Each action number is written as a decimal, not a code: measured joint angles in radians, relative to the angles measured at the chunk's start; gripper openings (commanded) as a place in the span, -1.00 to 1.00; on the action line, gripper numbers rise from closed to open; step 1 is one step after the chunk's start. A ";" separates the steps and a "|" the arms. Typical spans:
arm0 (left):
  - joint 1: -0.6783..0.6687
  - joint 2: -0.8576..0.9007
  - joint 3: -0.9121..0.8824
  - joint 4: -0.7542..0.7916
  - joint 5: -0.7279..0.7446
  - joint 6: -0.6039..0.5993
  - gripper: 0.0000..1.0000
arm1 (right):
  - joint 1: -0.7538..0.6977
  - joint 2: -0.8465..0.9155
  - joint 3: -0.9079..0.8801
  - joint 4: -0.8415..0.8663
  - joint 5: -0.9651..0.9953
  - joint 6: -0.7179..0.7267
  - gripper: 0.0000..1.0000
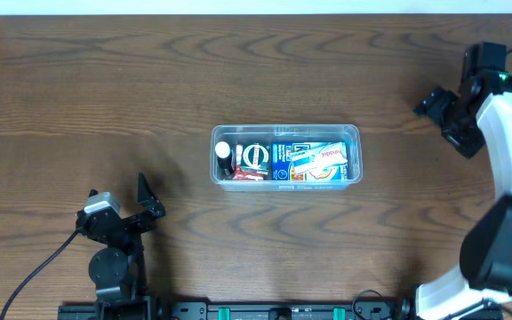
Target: Pack container
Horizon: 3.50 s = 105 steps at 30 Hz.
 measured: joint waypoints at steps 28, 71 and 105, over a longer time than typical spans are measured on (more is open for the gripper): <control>0.000 0.000 0.001 -0.003 0.004 0.000 0.96 | 0.272 -0.907 -0.499 0.649 -0.023 -0.615 0.99; 0.000 0.000 0.002 -0.003 0.006 0.000 0.96 | 0.146 -1.724 -1.453 0.955 -0.212 -0.739 0.98; 0.000 0.000 0.002 -0.003 0.006 0.000 0.96 | 0.145 -1.747 -1.455 0.957 -0.212 -0.739 0.98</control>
